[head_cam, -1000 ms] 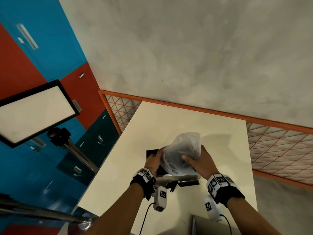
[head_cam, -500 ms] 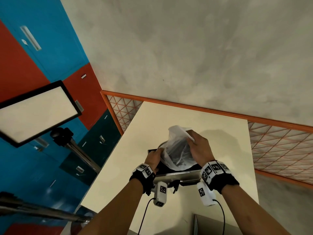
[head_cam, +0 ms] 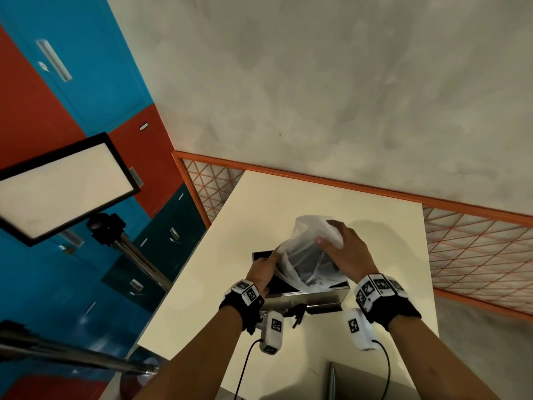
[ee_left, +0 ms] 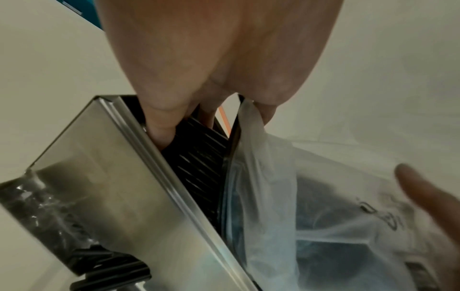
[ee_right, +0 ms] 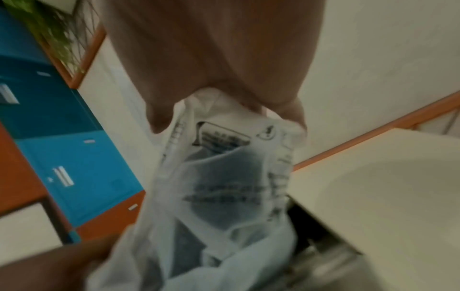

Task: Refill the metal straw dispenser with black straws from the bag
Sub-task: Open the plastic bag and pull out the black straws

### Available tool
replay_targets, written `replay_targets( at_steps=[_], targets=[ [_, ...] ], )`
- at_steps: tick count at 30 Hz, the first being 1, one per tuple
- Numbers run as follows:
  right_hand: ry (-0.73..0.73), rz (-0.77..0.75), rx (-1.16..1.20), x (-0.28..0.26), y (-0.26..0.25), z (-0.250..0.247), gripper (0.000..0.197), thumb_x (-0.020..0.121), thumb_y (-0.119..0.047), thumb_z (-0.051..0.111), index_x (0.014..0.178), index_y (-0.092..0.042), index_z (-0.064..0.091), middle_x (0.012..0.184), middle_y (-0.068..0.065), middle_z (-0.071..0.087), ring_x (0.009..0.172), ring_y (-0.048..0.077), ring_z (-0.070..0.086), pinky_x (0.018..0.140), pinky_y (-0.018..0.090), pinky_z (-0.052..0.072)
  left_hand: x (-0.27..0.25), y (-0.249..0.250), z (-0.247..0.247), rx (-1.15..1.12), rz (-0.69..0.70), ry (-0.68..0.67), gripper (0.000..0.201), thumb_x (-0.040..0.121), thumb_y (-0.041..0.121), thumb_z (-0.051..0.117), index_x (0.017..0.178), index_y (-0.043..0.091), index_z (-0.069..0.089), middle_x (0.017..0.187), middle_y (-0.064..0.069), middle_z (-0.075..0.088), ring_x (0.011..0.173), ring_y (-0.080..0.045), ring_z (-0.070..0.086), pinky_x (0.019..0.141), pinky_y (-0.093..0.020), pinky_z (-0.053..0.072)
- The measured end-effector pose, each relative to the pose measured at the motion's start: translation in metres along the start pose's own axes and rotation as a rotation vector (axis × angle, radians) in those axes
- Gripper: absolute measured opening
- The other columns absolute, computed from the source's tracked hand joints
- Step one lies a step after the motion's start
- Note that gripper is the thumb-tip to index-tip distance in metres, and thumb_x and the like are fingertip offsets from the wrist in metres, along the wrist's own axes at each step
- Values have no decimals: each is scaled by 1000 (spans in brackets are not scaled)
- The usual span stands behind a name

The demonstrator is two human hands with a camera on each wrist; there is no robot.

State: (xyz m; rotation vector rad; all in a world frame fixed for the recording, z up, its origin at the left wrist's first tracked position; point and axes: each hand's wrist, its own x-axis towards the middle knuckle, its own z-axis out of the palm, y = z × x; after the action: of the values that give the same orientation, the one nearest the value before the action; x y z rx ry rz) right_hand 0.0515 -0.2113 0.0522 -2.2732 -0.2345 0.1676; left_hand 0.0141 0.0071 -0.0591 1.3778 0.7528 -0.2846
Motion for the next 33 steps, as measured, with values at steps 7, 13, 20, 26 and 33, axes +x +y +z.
replay_targets(
  at_steps=[7, 13, 20, 26, 33],
  targets=[
    [-99, 125, -106, -21, 27, 20, 67, 89, -42, 65, 145, -20, 37, 129, 16, 51, 114, 34, 53, 96, 36, 42, 6, -10, 7, 55, 27, 26, 104, 42, 88, 75, 98, 0, 74, 99, -13, 77, 99, -32, 72, 96, -53, 55],
    [-4, -78, -75, -9, -4, 21, 42, 94, -19, 56, 135, -20, 49, 121, 12, 53, 105, 32, 57, 87, 31, 45, 5, 2, 3, 53, -68, 2, 72, 68, 73, 60, 118, 23, 68, 119, -5, 70, 111, -32, 63, 100, -56, 51],
    [44, -96, -18, 6, -18, 18, 32, 100, -15, 46, 131, -11, 54, 122, 11, 52, 105, 30, 56, 85, 21, 35, -8, 16, -3, 52, -86, 13, 64, 83, 63, 53, 130, 19, 60, 131, -8, 61, 119, -36, 55, 102, -56, 47],
    [65, -98, -17, 13, -27, 18, 34, 101, -17, 45, 133, -11, 54, 124, 10, 51, 106, 28, 56, 88, 23, 38, -7, 11, -2, 26, -88, 16, 66, 79, 69, 51, 124, 21, 60, 130, -8, 62, 118, -35, 56, 104, -57, 46],
    [55, -81, -15, 15, -28, 16, 34, 100, -15, 45, 132, -12, 55, 125, 11, 51, 108, 29, 55, 89, 21, 35, -14, 8, 0, -32, -91, 20, 70, 85, 71, 52, 135, 23, 58, 137, -4, 58, 129, -34, 51, 109, -56, 42]
  ],
)
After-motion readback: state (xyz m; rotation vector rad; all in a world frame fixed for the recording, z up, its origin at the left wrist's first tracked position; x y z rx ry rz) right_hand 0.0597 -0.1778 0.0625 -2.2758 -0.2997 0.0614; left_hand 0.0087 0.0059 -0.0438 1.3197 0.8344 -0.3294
